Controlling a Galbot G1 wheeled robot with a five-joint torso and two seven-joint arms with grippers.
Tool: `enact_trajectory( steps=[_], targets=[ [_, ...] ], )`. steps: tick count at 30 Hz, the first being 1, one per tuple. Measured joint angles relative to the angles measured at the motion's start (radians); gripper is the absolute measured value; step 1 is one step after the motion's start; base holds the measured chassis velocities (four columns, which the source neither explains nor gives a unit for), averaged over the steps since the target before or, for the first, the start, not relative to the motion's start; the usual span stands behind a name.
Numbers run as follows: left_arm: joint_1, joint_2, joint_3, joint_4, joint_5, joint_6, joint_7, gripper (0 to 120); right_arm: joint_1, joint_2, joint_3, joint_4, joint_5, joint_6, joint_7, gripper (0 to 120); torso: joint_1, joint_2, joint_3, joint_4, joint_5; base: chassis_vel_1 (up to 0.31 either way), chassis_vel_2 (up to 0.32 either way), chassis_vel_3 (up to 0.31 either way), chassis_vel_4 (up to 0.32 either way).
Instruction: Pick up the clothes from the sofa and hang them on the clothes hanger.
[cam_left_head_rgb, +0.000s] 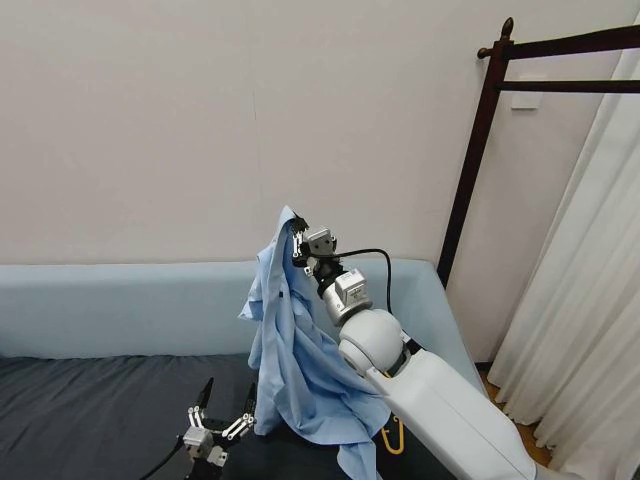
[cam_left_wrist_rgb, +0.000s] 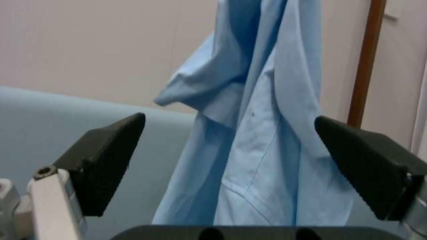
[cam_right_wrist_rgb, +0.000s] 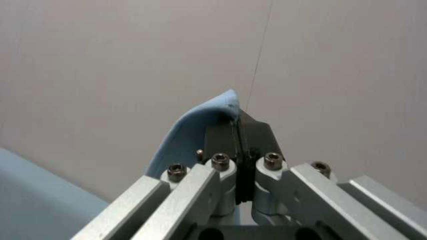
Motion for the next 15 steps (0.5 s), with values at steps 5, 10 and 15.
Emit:
enact_trajectory(
  steps=[5, 10, 15],
  targets=[
    [-0.014, -0.035, 0.014, 0.041, 0.024, -0.006, 0.001, 100, -0.001, 0.002, 0.000, 0.000, 0.001, 0.000, -0.001, 0, 0.000, 0.000, 0.000, 0.0000, -0.0003, 0.000, 0.000, 0.000, 0.000],
    [-0.028, -0.066, 0.024, 0.079, 0.044, -0.012, 0.028, 100, -0.002, 0.002, 0.000, -0.002, 0.001, 0.003, -0.004, 0, 0.000, 0.000, 0.000, -0.0001, -0.0002, 0.000, 0.000, 0.000, 0.000],
    [-0.034, -0.088, 0.036, 0.106, 0.048, -0.019, 0.102, 100, -0.007, 0.002, 0.000, -0.003, 0.000, 0.006, -0.007, 0, 0.000, 0.000, 0.000, 0.0000, -0.0001, 0.000, 0.000, 0.000, 0.000]
  ],
)
